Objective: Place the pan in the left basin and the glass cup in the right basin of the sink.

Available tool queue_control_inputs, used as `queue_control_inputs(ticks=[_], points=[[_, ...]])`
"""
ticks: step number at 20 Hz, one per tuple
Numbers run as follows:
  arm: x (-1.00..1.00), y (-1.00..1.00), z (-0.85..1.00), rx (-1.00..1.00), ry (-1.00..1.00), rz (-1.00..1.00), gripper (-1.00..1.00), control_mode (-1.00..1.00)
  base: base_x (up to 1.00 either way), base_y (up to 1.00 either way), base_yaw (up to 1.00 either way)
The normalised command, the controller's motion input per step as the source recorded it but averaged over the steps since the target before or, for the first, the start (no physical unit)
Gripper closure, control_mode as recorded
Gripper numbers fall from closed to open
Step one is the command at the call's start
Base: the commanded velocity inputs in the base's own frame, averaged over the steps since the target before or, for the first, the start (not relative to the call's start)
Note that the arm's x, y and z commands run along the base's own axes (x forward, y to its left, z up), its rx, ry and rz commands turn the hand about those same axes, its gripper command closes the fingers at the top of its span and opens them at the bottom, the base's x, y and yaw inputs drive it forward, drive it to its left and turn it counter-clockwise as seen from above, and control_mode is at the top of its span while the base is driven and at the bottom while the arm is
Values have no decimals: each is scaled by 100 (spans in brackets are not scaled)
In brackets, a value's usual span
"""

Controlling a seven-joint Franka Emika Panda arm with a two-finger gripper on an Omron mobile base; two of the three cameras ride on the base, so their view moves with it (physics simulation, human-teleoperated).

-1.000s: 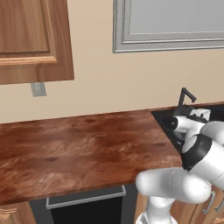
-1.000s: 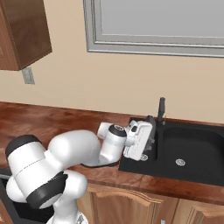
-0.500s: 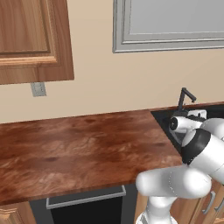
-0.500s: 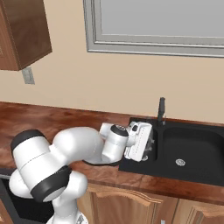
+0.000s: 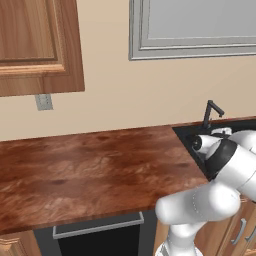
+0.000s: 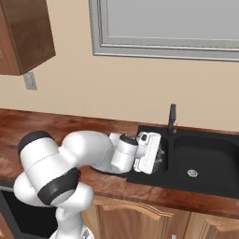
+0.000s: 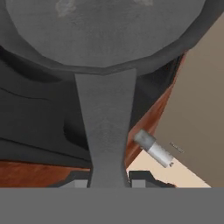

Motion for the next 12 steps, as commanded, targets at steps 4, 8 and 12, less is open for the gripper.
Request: queue_control_inputs(ticks=[4,8,12], points=[[14,0,-13,-1,16,2,100,-100,0,0,0],[15,0,-10,0,14,2,100,-100,0,0,0],[15,0,-8,0,13,2,100,-100,0,0,0]])
